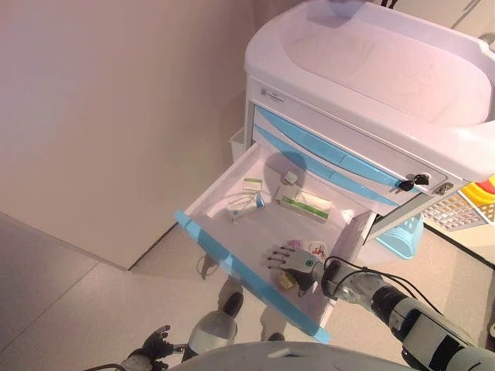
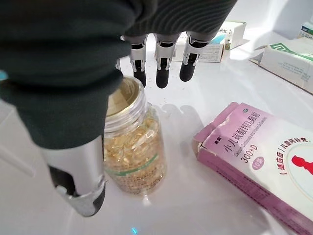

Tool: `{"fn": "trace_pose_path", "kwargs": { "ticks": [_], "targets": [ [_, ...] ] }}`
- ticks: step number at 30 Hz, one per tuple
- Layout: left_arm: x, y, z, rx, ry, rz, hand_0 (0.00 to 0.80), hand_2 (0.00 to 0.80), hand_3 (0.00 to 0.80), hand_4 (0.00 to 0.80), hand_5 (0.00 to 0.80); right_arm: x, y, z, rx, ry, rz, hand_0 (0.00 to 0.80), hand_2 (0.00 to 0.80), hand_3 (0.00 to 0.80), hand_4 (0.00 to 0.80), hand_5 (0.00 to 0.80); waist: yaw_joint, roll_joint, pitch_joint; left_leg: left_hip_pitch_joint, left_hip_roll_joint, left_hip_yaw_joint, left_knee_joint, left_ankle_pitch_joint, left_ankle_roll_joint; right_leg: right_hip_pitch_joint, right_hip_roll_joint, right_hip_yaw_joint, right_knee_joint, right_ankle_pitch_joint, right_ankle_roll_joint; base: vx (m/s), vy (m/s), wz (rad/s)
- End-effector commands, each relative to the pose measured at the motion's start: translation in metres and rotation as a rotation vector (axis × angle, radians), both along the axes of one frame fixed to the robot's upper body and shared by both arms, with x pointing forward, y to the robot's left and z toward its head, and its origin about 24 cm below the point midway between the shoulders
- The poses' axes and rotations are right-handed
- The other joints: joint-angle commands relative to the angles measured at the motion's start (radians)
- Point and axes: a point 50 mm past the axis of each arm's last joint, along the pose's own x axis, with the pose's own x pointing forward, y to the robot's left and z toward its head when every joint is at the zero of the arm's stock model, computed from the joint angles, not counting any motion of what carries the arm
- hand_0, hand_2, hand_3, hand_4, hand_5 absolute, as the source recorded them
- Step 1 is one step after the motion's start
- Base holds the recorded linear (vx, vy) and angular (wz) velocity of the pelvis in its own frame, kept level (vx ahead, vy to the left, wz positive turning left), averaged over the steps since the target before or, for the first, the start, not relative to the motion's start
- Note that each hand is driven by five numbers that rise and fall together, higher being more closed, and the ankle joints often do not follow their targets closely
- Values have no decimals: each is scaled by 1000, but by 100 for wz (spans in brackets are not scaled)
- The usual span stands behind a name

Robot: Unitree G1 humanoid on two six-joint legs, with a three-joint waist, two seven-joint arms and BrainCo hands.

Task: Open the drawer and pick up the medicine

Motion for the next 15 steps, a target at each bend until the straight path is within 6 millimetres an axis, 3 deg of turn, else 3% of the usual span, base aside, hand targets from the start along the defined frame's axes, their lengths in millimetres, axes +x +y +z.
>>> {"fn": "trace_pose_path", "kwargs": {
  "ticks": [1,15],
  "targets": [
    [3,-2,0,15,7,-71,0,0,0,0,0,0,15,6,50,-10,62,0,0,0,0,0,12,-26,2,-6,-26,-6,49,-110,-14,-15,-31,27,55,-17,50,0,0,0],
    [3,-3,-1,18,12,-76,0,0,0,0,0,-4,17,2,47,12,48,0,0,0,0,0,16,-29,3,5,-22,-5,40,-115,-15,-9,-29,27,52,-19,50,0,0,0]
  ]
}}
